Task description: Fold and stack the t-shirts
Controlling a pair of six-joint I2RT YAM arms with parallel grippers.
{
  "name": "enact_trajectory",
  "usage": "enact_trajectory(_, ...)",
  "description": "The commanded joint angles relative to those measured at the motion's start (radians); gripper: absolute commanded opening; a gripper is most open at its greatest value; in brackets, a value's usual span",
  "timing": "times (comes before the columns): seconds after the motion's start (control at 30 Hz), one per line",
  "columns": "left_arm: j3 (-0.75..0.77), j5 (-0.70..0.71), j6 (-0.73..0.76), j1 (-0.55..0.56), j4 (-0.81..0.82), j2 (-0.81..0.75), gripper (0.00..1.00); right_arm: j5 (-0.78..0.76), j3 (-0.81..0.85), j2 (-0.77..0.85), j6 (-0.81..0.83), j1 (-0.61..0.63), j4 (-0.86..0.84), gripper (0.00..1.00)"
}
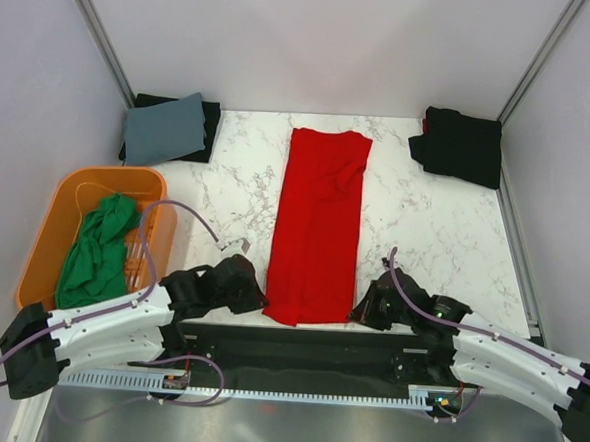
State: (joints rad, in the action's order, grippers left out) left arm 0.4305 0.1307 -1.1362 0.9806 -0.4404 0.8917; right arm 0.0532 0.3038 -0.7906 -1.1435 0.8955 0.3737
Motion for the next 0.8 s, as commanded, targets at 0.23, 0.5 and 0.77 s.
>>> enact_trajectory(0.23,0.272,0.01,0.032,0.02,-0.168,-0.016,0.02,-0.173,0.319,0.107,-0.025,0.045,0.376,0.0)
enact_trajectory(0.5,0.514,0.09,0.234,-0.06,-0.218,0.176,0.02,-0.369,0.524,-0.073,0.117,0.017,0.409,0.0)
enact_trajectory(0.77,0.697,-0.028,0.358,-0.246,-0.204,0.352,0.02,-0.331,0.721,-0.326,0.3,-0.176,0.378,0.0)
